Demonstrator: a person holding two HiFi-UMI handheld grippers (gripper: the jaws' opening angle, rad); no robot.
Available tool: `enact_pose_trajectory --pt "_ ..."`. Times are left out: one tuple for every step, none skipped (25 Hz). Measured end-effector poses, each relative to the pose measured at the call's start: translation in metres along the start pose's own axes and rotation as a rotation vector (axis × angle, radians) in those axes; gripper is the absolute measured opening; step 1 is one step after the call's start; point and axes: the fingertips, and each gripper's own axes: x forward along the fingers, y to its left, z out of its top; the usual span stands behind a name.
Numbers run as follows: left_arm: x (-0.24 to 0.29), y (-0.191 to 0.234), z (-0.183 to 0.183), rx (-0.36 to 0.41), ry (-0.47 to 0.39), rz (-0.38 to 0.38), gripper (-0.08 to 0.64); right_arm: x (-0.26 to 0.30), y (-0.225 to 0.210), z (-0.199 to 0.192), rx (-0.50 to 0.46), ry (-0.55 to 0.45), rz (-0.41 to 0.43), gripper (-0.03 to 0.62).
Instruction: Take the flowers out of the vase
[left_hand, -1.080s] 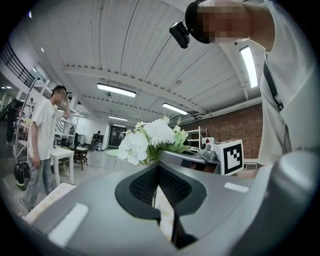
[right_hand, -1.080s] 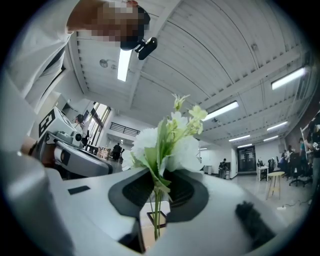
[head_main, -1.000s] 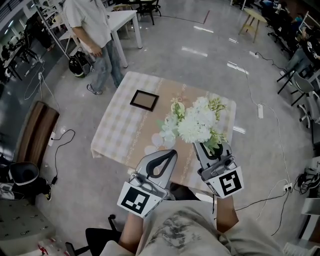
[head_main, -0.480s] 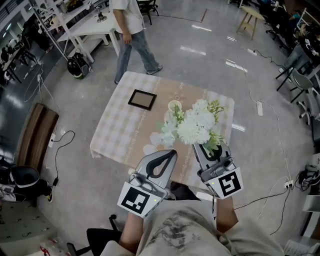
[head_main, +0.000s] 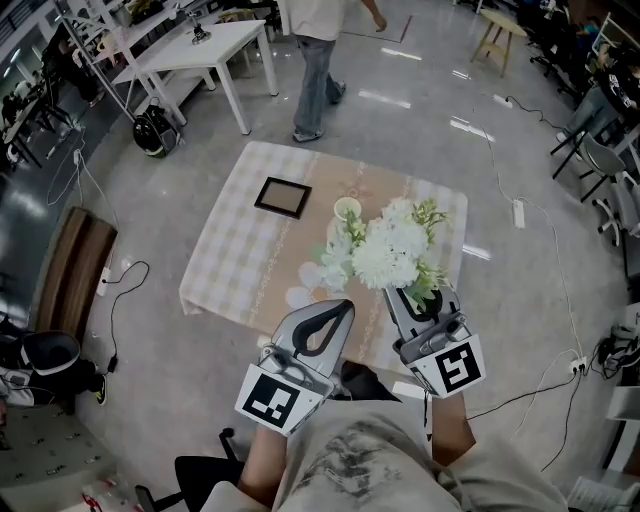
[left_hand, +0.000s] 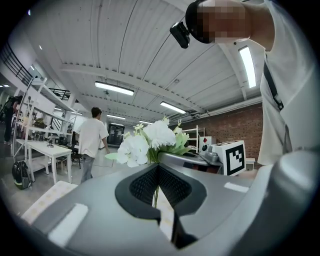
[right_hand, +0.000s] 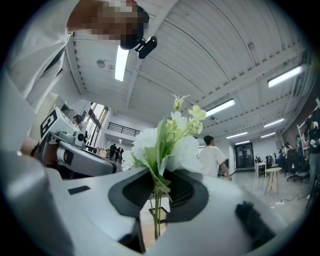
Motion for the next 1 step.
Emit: enact_pose_trajectory --pt "0.0001 -0.0010 -0.0007 -0.001 0.001 -0.001 0.008 -0.0010 0.0000 -0.0007 0.001 0.001 -0.001 0.078"
